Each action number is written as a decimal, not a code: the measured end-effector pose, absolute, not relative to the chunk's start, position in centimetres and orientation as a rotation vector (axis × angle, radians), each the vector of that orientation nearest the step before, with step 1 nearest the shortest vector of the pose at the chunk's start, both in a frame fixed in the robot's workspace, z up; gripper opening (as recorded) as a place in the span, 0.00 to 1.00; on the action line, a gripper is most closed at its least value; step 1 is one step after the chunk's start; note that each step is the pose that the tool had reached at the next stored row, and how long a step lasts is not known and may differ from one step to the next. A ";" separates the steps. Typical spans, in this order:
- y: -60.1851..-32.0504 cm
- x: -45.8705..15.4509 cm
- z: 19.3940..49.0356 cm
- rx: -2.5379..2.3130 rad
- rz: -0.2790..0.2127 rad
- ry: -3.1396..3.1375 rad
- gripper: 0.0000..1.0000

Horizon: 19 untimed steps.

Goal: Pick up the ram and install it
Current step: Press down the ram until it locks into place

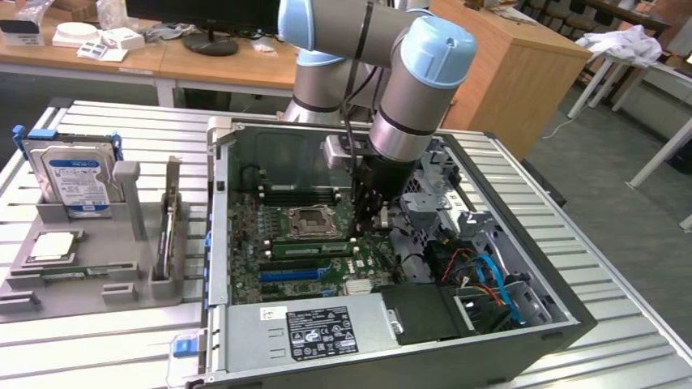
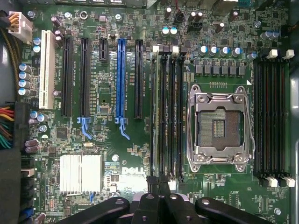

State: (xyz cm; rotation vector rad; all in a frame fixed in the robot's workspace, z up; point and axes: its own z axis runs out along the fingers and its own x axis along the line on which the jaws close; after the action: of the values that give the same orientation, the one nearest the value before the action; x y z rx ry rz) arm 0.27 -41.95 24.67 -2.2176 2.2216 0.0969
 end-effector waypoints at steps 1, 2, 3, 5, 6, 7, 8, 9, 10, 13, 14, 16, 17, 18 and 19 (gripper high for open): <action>-41.9 0.3 24.7 -2.218 0.097 2.222 0.11; -41.9 0.3 24.7 -2.218 0.097 2.222 0.11; -41.9 0.3 24.6 -2.218 0.097 2.222 0.11; -41.9 0.3 24.5 -2.218 0.097 2.221 0.11; -41.9 0.3 24.4 -2.218 0.097 2.221 0.11; -41.9 0.3 24.3 -2.218 0.097 2.221 0.11; -41.9 0.3 24.2 -2.218 0.097 2.221 0.11; -41.9 0.3 24.1 -2.218 0.097 2.221 0.11; -41.9 0.3 24.0 -2.218 0.097 2.221 0.11; -41.9 0.3 23.8 -2.218 0.097 2.221 0.11; -41.9 0.3 23.8 -2.218 0.097 2.221 0.11; -41.9 0.3 23.7 -2.218 0.097 2.221 0.11; -42.0 0.3 23.7 -2.218 0.097 2.222 0.11; -42.0 0.3 23.7 -2.218 0.097 2.222 0.11; -42.0 0.3 23.7 -2.218 0.097 2.222 0.11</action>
State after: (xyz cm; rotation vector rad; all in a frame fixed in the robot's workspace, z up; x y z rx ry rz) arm 0.27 -41.95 23.66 -2.2179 2.2216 0.0967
